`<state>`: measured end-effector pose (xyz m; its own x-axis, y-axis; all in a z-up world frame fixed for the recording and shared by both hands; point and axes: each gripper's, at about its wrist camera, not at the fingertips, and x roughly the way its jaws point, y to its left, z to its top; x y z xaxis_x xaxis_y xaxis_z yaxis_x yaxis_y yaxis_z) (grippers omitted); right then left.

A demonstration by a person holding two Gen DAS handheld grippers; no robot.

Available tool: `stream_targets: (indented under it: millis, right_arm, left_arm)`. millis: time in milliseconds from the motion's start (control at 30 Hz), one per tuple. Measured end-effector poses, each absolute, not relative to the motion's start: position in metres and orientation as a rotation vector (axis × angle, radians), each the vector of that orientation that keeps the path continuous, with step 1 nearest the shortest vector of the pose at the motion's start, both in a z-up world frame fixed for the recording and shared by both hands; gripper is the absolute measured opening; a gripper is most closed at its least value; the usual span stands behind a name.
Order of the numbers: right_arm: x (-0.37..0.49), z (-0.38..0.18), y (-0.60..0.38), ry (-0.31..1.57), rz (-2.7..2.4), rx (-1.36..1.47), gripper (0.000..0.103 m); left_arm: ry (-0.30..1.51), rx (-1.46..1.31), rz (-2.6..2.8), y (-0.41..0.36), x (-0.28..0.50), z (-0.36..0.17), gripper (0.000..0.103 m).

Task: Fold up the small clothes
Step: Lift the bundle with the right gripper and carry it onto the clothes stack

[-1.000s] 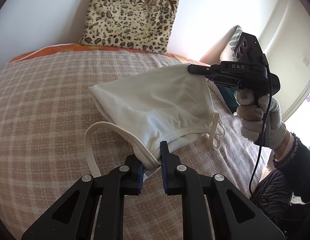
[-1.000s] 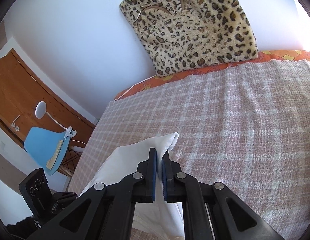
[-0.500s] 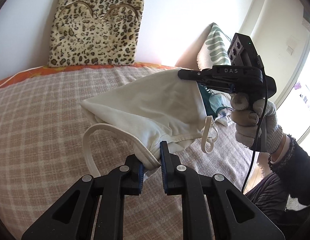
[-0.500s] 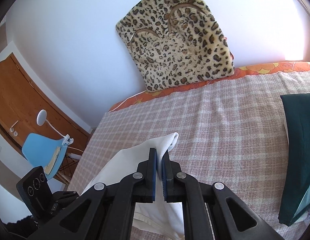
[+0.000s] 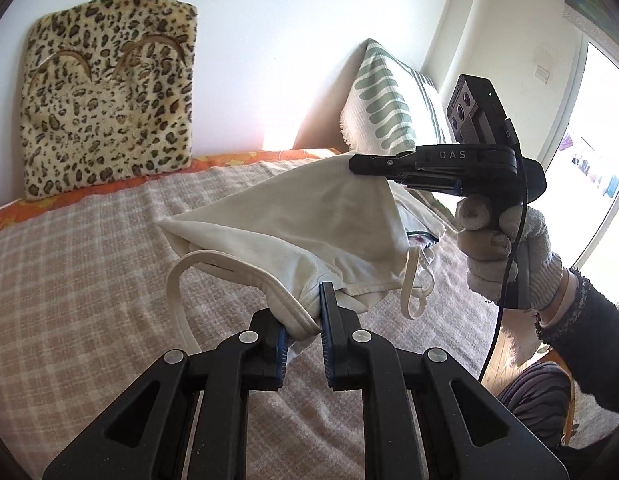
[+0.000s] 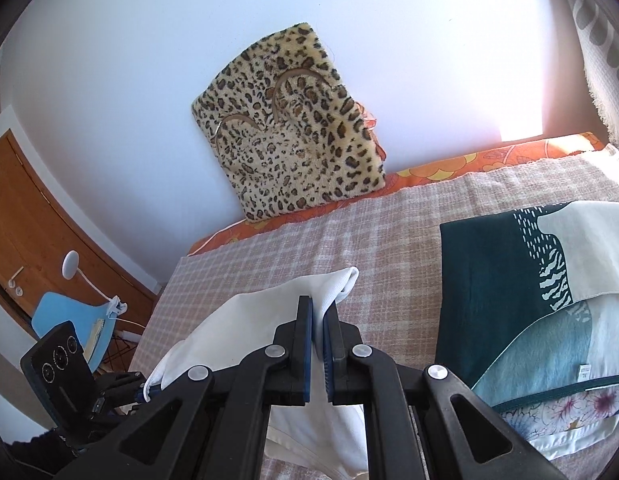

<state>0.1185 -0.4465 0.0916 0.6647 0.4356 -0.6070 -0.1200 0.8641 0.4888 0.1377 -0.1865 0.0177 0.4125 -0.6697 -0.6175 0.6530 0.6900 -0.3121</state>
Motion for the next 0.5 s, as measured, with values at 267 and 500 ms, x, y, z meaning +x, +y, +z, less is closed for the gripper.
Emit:
stream_targets:
  millis: [267,500]
  right_arm:
    - [0.106,0.115,-0.511,0.735,0.226,0.406,0.003]
    - [0.111,0.124,-0.574,0.714,0.140,0.395,0.003]
  left_arm:
    - [0.742,0.003,-0.916,-0.252,0.148,0.032,0.012]
    - [0.720,0.029,-0.960,-0.309,0.158,0.029,0.012]
